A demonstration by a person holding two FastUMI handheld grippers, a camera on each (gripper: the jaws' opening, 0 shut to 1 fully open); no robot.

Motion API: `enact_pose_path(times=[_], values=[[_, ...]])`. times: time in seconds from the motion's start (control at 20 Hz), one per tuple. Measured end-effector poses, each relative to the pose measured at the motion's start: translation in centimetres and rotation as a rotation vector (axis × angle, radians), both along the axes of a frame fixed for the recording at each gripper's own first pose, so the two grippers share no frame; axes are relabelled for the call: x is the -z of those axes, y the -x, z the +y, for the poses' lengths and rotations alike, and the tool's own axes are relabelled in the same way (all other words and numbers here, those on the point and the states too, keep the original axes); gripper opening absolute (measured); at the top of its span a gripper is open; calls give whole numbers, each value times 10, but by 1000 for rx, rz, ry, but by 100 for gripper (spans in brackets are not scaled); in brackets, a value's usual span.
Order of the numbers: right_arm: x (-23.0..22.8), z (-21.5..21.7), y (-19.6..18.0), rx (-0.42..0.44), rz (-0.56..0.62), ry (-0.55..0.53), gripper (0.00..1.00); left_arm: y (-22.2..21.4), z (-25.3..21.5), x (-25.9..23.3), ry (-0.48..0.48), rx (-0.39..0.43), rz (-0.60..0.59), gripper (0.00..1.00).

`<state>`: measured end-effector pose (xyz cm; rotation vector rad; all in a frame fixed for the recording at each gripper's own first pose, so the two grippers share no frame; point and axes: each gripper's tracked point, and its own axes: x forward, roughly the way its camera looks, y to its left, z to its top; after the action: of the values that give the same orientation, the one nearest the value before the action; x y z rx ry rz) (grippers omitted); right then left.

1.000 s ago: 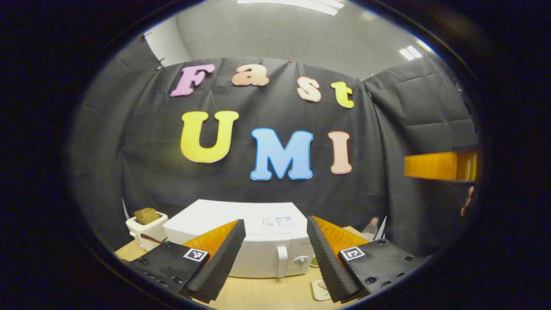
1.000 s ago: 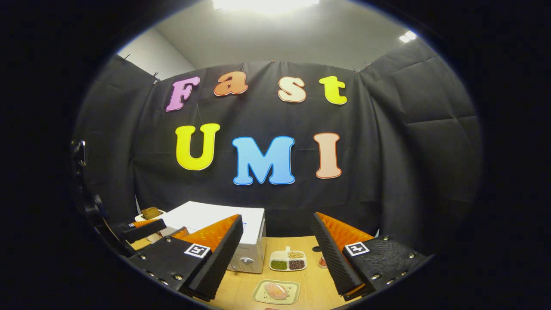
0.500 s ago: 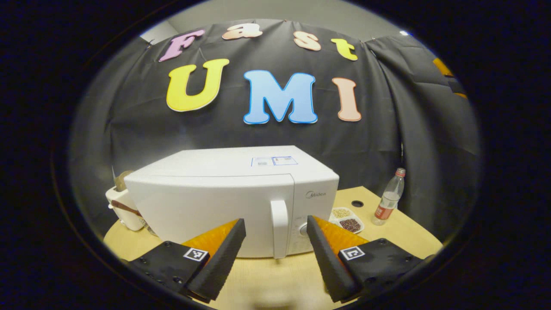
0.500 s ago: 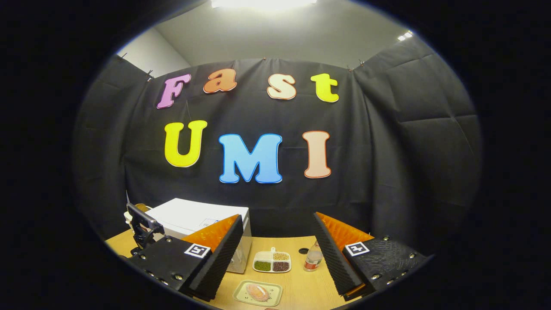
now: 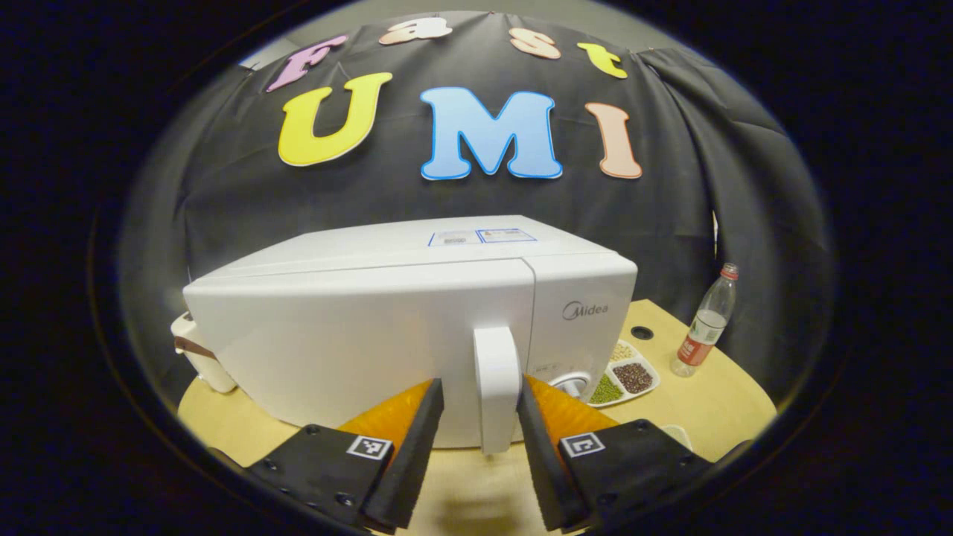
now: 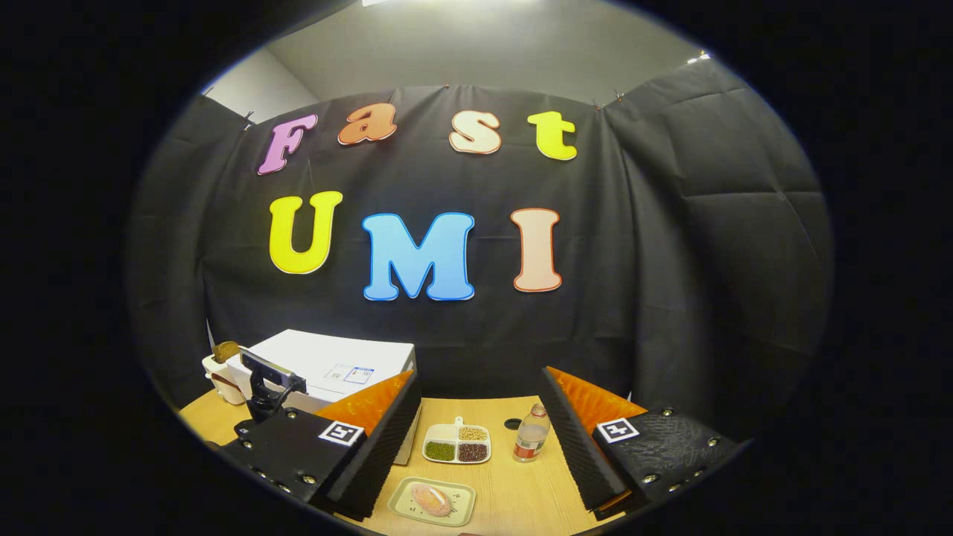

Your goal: Open the microwave oven with the left hand, put the food in, and close the microwave oven.

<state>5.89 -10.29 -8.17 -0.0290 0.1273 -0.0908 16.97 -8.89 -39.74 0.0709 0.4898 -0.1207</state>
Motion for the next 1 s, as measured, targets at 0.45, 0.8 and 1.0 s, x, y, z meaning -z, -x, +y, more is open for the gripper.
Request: enact_pose_path(times=[0.45,0.8,1.0], values=[[4,11,7,-3,7,-3,98,6,-5,-4,-47,54,20,33],[5,10,9,1,14,-3,98,10,-5,-3,-48,43,32,26],[7,10,11,7,18,-9,98,11,-5,-5,-14,52,53,18]])
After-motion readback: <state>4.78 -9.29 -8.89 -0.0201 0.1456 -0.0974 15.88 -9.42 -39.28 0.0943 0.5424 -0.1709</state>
